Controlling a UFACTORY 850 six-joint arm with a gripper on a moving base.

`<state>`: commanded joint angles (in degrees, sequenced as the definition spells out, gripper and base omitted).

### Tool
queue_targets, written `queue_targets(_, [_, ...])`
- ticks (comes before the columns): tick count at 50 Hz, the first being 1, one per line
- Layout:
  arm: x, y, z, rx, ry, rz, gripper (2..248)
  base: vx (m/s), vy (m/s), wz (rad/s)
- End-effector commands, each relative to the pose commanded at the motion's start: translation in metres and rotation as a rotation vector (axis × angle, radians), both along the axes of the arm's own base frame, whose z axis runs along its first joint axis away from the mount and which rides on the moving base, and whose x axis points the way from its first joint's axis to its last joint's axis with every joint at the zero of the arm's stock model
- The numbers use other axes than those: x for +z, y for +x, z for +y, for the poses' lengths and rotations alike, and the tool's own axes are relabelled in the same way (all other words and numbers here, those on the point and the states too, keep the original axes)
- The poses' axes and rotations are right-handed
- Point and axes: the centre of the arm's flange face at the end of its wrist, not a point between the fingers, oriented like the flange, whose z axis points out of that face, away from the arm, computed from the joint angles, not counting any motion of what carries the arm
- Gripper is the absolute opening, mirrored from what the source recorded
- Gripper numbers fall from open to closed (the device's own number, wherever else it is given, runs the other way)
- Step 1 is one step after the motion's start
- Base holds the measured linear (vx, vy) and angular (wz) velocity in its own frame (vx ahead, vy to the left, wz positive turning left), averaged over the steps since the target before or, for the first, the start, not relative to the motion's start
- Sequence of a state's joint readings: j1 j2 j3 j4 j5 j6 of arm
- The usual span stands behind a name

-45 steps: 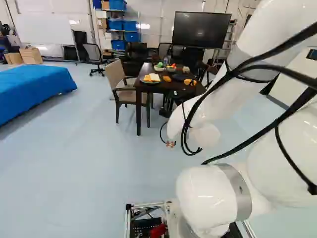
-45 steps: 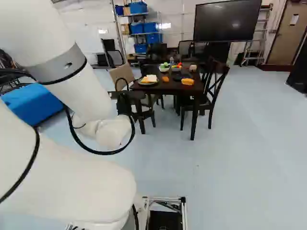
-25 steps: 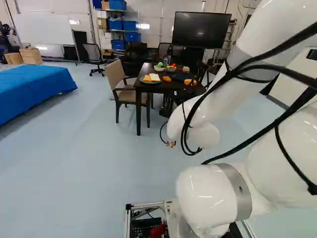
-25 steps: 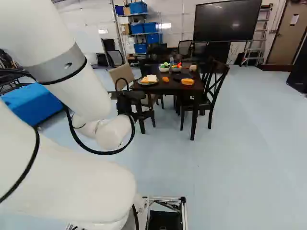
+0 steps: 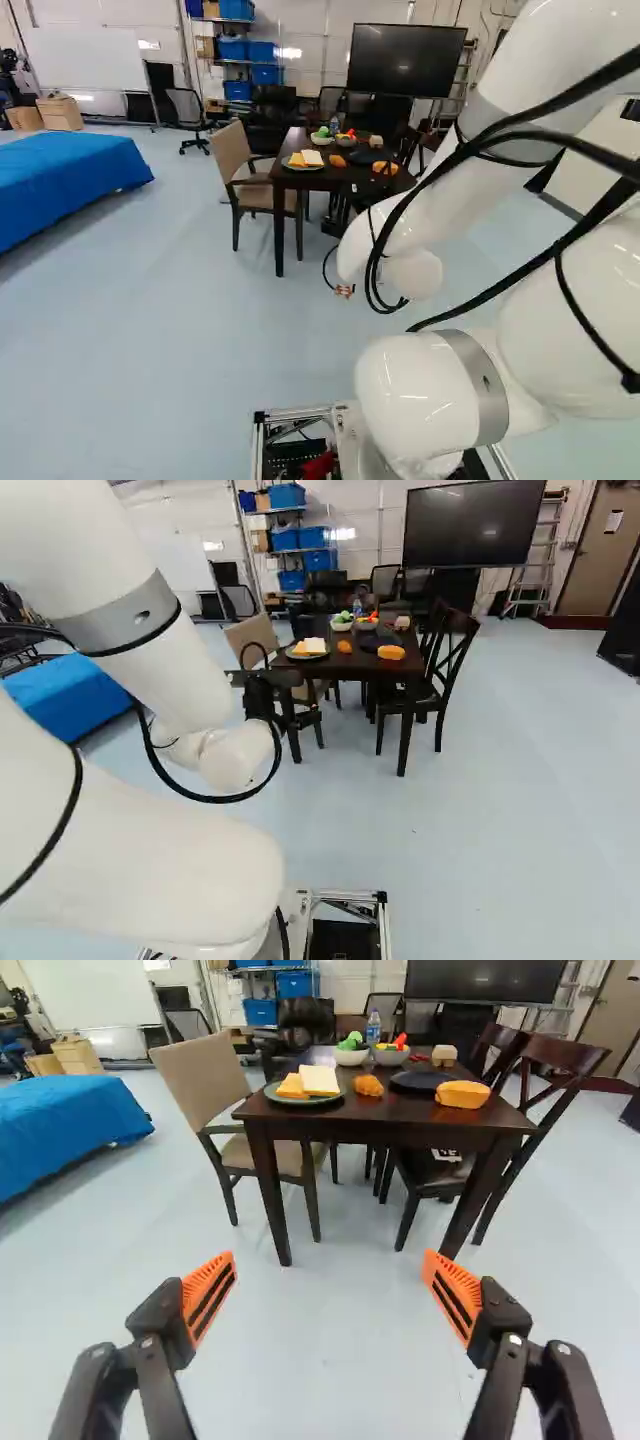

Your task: Move the croissant to the empty plate

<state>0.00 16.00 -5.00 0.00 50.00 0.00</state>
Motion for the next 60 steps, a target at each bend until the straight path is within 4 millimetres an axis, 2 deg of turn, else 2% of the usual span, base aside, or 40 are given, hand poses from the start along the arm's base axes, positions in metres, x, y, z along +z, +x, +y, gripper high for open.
queue_targets(19, [0.0000,0.0000,0.0000,0.000,0.000,0.000,247,0.234,0.003,-0.030])
queue_targets(41, [0.0000,0.0000,0.0000,0.000,0.000,0.000,247,0.241,-0.060,-0.255])
queue_targets(60, [0.0000,0.0000,0.0000,0.000,0.000,0.000,247,0.187,-0.003,-0.018])
